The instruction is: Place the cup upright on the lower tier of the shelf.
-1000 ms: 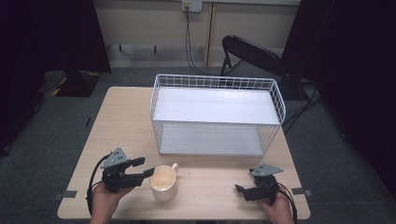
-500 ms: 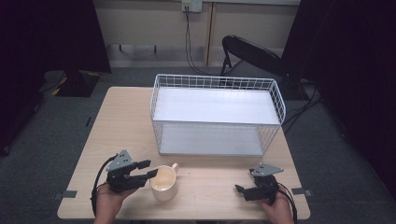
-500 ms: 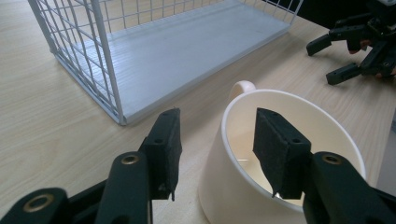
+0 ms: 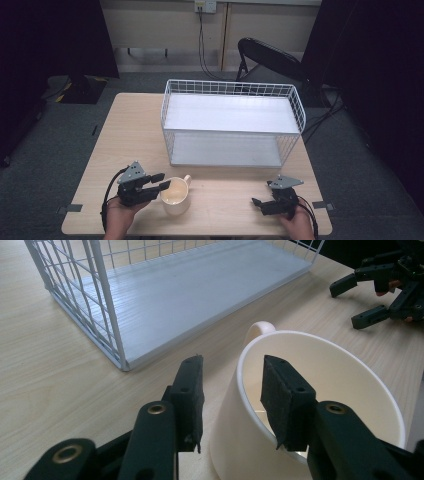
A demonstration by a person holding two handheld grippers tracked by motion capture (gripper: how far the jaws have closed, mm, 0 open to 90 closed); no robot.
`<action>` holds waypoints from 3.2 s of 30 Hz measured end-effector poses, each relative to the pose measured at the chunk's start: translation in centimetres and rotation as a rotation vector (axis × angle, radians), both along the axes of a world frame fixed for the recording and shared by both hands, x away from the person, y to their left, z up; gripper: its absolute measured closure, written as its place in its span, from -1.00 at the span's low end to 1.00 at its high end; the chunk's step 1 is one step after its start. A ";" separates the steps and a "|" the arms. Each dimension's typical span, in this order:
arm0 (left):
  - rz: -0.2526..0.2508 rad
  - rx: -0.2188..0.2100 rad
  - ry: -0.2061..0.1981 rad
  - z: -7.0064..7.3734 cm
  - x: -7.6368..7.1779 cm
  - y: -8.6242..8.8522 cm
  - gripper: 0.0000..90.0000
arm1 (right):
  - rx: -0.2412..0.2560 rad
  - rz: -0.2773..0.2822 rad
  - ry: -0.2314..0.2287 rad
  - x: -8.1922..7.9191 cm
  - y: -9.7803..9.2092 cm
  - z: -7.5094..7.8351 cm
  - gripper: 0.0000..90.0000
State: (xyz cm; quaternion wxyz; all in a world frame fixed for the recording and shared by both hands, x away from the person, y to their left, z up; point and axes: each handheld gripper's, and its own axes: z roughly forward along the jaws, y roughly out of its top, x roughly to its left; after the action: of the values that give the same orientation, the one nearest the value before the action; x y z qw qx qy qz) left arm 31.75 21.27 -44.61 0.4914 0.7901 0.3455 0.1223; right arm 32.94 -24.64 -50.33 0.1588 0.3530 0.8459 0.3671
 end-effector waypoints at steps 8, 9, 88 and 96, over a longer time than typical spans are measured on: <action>-0.009 0.016 -0.008 -0.3 0.0 -0.4 0.48 | -0.001 -0.001 0.000 0.0 0.0 0.0 -0.73; -0.009 0.016 -0.008 -0.3 0.0 -0.4 0.49 | -0.001 -0.001 0.000 0.0 0.0 0.0 -0.73; 0.119 0.074 -0.058 2.3 1.3 -4.5 0.82 | 0.000 -0.007 -0.001 0.0 0.1 0.0 -0.73; 0.127 0.087 -0.074 2.5 1.8 -5.4 0.83 | 0.000 -0.007 -0.001 0.0 0.1 0.0 -0.73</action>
State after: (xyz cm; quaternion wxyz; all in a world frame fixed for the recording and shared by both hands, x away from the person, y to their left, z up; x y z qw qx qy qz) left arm 33.58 15.87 -42.10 0.4600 0.7822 0.3709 0.1973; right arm 32.92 -24.58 -50.34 0.1605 0.3558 0.8446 0.3665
